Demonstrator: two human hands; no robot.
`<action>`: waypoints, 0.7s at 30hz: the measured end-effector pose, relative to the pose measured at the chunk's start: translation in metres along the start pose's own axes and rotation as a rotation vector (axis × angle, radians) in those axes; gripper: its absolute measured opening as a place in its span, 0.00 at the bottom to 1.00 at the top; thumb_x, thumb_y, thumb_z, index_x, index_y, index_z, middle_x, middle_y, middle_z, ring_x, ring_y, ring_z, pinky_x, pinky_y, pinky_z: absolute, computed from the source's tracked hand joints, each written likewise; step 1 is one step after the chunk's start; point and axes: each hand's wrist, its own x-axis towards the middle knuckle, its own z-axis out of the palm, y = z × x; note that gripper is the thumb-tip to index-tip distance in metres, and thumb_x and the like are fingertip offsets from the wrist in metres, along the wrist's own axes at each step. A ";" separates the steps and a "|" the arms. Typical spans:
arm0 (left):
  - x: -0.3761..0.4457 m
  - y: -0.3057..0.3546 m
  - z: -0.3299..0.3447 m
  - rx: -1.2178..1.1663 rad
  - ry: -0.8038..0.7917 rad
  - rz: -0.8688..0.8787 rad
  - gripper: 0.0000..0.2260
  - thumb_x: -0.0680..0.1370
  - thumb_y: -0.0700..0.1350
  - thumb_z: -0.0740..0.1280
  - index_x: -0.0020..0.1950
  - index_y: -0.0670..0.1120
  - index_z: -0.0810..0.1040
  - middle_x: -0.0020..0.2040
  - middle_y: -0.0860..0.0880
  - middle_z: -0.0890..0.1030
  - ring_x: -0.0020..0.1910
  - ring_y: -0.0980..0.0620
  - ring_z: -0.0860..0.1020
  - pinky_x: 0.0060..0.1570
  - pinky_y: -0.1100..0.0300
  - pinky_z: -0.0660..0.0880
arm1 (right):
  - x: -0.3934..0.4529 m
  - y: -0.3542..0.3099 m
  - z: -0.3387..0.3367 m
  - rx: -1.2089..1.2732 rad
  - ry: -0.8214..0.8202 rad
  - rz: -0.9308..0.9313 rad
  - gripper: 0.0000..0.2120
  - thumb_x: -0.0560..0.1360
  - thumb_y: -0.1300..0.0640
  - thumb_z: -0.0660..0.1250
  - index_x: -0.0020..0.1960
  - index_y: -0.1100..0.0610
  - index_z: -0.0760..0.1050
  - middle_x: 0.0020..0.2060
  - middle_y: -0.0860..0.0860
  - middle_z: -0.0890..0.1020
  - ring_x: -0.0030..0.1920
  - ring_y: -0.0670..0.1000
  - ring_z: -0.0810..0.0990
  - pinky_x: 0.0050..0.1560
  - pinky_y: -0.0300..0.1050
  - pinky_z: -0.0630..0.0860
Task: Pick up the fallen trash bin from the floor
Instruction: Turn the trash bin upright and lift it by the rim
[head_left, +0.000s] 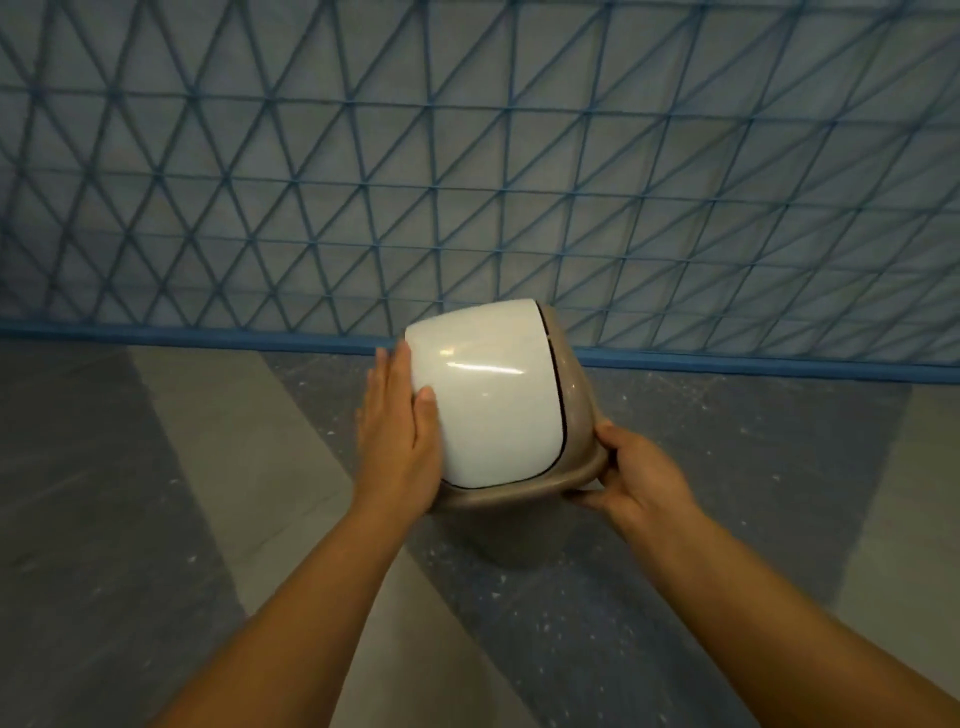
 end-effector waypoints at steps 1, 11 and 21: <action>-0.002 0.002 0.003 -0.113 -0.031 -0.041 0.25 0.80 0.54 0.49 0.77 0.54 0.48 0.79 0.50 0.54 0.76 0.51 0.54 0.75 0.49 0.52 | 0.001 -0.001 -0.004 0.032 0.000 0.024 0.09 0.78 0.59 0.60 0.40 0.58 0.75 0.38 0.54 0.80 0.41 0.53 0.78 0.56 0.66 0.72; -0.009 0.000 0.007 -0.293 -0.127 -0.189 0.21 0.81 0.52 0.50 0.74 0.53 0.63 0.72 0.50 0.70 0.69 0.54 0.67 0.67 0.57 0.63 | 0.017 0.012 -0.024 -0.077 0.036 -0.043 0.08 0.77 0.58 0.61 0.43 0.55 0.78 0.41 0.52 0.82 0.45 0.52 0.80 0.50 0.56 0.76; 0.018 -0.033 -0.031 -0.514 -0.503 -0.745 0.09 0.74 0.40 0.67 0.54 0.40 0.79 0.41 0.42 0.85 0.41 0.46 0.83 0.38 0.56 0.80 | 0.011 0.020 -0.054 -0.515 -0.032 -0.366 0.13 0.77 0.54 0.63 0.61 0.50 0.76 0.49 0.52 0.83 0.46 0.48 0.80 0.48 0.43 0.75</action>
